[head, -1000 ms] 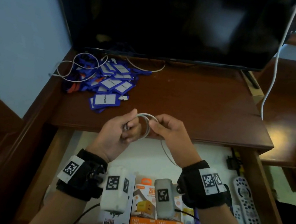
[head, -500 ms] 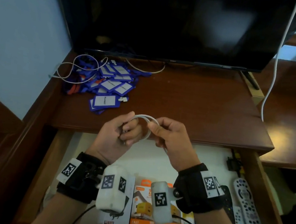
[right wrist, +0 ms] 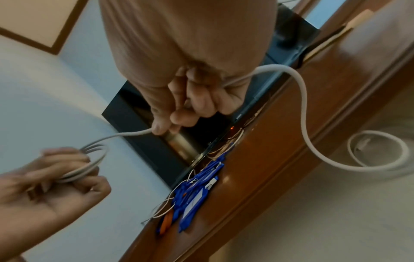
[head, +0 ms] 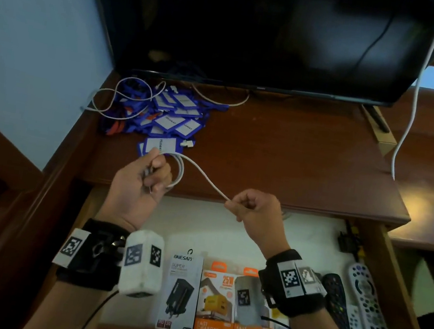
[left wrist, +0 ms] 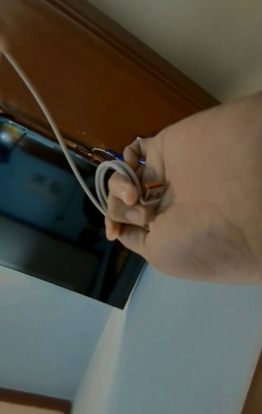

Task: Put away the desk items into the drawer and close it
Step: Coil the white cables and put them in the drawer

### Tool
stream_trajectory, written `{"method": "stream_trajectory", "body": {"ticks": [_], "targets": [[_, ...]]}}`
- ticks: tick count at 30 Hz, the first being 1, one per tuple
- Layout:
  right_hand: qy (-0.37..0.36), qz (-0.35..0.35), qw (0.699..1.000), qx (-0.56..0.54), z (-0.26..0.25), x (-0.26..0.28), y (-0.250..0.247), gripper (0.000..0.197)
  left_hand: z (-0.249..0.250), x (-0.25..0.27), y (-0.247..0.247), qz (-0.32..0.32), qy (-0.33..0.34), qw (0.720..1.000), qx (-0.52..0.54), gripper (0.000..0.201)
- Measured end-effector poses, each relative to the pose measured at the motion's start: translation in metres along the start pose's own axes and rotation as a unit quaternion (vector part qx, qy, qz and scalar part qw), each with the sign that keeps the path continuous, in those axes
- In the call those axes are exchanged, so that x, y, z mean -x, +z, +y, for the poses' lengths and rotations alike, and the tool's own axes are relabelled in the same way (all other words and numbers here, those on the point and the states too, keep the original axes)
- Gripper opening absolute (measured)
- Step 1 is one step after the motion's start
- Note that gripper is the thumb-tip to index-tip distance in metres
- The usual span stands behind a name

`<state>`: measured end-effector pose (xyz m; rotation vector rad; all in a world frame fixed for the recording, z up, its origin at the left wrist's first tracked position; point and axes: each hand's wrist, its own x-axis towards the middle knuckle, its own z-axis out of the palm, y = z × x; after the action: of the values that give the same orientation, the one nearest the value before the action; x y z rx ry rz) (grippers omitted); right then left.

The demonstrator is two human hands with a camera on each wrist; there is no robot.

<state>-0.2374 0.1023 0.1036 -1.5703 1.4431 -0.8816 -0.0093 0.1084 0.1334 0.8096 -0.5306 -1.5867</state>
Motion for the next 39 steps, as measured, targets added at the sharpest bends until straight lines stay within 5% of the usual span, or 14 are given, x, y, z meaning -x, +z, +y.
{"method": "stream_trajectory", "body": {"ticks": [4, 13, 19, 26, 30, 39], "targets": [[-0.042, -0.107, 0.99, 0.086, -0.015, 0.004, 0.006, 0.008, -0.002, 0.006, 0.024, 0.077, 0.055, 0.973, -0.211, 0.036], [-0.112, -0.178, 0.977, 0.021, -0.039, 0.007, 0.006, 0.007, -0.017, 0.003, 0.048, 0.045, 0.115, 0.889, -0.442, 0.032], [-0.155, -0.106, 0.977, -0.101, -0.045, 0.006, -0.002, 0.007, -0.024, 0.004, 0.047, -0.009, 0.086, 0.889, -0.45, 0.03], [-0.146, -0.052, 0.964, -0.217, -0.045, 0.009, -0.007, 0.004, -0.029, 0.012, 0.043, -0.046, 0.005, 0.922, -0.385, 0.039], [-0.112, 0.009, 0.969, -0.22, -0.036, 0.009, 0.0, 0.012, -0.034, 0.012, 0.038, -0.088, -0.029, 0.94, -0.327, 0.043], [-0.106, 0.017, 0.968, -0.228, -0.028, 0.007, 0.002, 0.016, -0.035, 0.014, 0.041, -0.131, -0.067, 0.96, -0.239, 0.042]]}}
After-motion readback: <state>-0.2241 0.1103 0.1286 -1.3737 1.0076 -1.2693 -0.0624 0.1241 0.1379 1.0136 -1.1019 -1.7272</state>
